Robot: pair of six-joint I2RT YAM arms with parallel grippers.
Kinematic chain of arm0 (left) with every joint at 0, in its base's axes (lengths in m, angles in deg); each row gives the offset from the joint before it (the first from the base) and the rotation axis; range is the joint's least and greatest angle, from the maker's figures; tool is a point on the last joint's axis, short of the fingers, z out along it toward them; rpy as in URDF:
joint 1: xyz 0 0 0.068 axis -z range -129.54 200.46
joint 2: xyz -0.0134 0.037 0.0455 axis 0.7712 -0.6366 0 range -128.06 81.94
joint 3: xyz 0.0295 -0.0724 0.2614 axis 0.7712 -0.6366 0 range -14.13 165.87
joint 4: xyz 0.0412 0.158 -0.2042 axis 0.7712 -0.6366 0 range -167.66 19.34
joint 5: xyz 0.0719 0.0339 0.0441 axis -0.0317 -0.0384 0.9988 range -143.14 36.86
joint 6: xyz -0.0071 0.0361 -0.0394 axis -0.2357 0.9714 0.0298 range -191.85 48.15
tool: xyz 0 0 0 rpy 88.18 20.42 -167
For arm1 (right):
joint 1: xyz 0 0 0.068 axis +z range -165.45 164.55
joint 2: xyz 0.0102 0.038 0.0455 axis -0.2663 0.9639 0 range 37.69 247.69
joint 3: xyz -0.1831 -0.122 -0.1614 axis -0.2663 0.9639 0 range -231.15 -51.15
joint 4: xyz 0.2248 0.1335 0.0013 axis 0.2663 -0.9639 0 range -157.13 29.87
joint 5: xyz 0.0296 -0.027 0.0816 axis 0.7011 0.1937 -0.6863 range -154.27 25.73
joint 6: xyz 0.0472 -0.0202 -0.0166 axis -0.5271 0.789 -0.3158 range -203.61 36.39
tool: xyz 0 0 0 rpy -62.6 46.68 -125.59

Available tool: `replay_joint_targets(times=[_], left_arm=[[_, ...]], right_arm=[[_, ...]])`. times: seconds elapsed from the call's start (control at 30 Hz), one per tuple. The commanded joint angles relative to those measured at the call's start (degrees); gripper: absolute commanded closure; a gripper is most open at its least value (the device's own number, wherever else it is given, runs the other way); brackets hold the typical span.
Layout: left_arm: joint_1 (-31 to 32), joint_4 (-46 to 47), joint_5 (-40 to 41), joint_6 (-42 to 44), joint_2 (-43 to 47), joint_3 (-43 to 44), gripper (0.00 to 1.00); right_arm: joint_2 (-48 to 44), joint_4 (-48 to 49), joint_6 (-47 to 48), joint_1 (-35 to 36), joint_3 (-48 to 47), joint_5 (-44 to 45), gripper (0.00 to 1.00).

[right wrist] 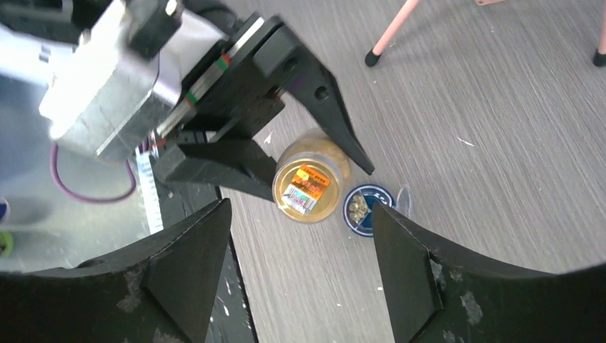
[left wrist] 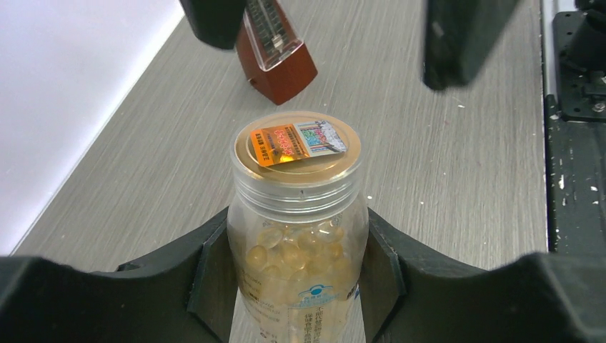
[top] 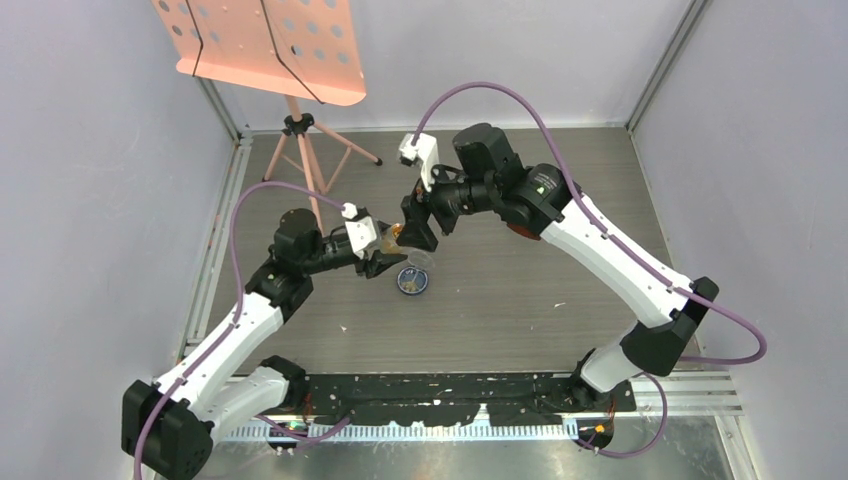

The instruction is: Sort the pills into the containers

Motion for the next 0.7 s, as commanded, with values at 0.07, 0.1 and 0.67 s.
replay_joint_targets(times=[0.07, 0.1, 0.67], left_arm=[[0.08, 0.41, -4.93, -1.42, 0.66, 4.03, 0.98], [0.08, 0.32, -5.16, -1.66, 0.53, 4.18, 0.98], [0.08, 0.37, -4.77, -1.66, 0.16, 5.12, 0.98]], right_arm=[[0.79, -5.12, 11.98, 2.35, -3.48, -0.69, 0.20], [1.12, -5.11, 12.33, 2.72, -3.55, -0.31, 0.20], [4.10, -2.77, 5.68, 4.41, -4.88, 8.22, 0.77]])
